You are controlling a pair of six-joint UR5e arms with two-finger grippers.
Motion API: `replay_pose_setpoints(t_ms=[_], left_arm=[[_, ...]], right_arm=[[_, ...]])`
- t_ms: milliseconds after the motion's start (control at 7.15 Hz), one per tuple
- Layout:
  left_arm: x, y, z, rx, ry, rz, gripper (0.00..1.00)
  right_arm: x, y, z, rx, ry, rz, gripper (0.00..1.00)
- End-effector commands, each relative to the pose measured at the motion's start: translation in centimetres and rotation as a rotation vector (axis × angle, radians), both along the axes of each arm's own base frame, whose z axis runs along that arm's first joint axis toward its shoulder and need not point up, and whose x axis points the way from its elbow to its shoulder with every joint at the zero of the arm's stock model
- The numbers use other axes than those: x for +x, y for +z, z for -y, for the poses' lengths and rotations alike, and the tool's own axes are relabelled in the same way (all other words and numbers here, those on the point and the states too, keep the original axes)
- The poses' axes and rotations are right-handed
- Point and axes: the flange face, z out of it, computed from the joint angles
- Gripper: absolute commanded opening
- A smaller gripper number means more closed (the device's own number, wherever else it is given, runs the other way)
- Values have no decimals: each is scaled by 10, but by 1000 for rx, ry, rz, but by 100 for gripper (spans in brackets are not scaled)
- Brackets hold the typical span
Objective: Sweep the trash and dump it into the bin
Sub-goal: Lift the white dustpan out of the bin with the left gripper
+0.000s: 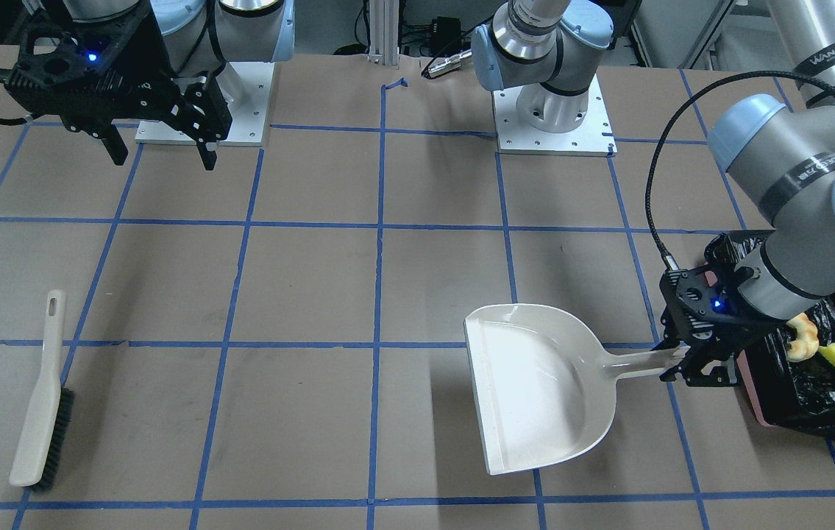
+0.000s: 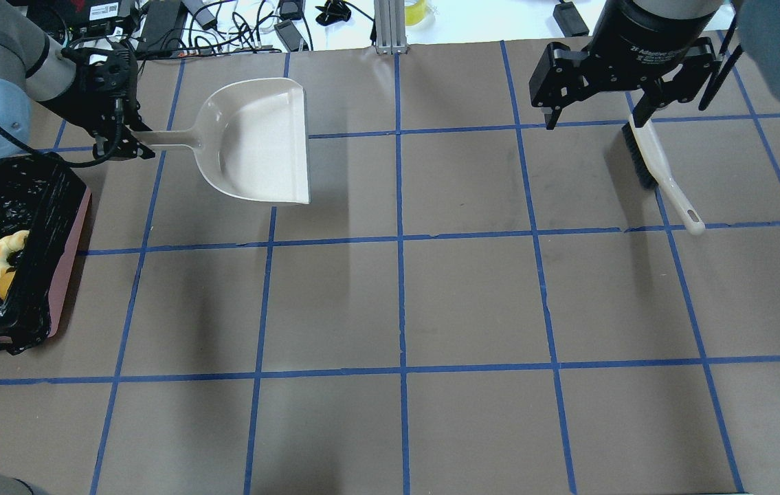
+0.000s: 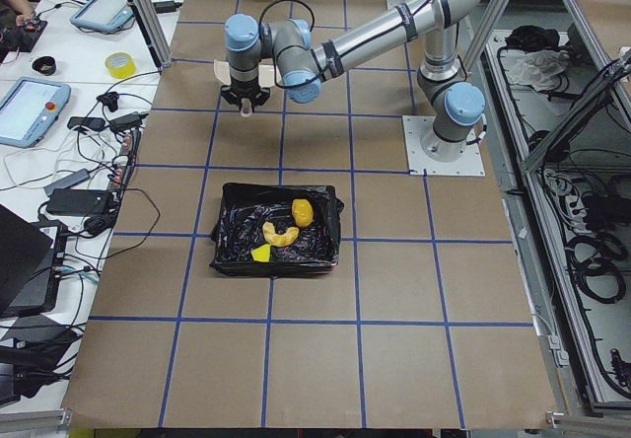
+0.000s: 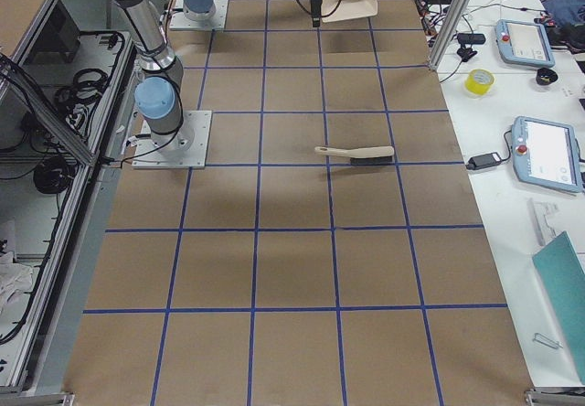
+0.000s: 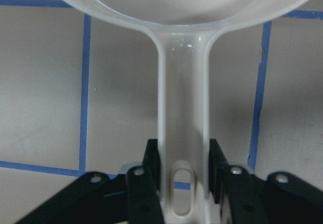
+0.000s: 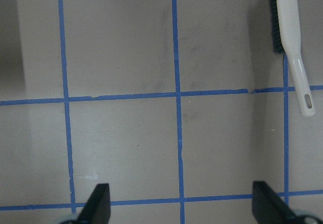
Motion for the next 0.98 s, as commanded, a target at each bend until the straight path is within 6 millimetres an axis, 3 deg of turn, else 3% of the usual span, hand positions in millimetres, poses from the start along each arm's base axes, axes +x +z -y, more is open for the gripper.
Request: replay_pose_setpoints(t_ms=[0,280,840], left_arm=[[-4,-8,2,12,-3,-6,0],[-35,-22,6,33,-35,-6,0],[-52,-38,12,54,-31,-12,0]], right_arm=[[-1,1,-1,0,-1,-2,100],[0,1,-2,0,0,0,100],[0,1,-2,0,0,0,100]])
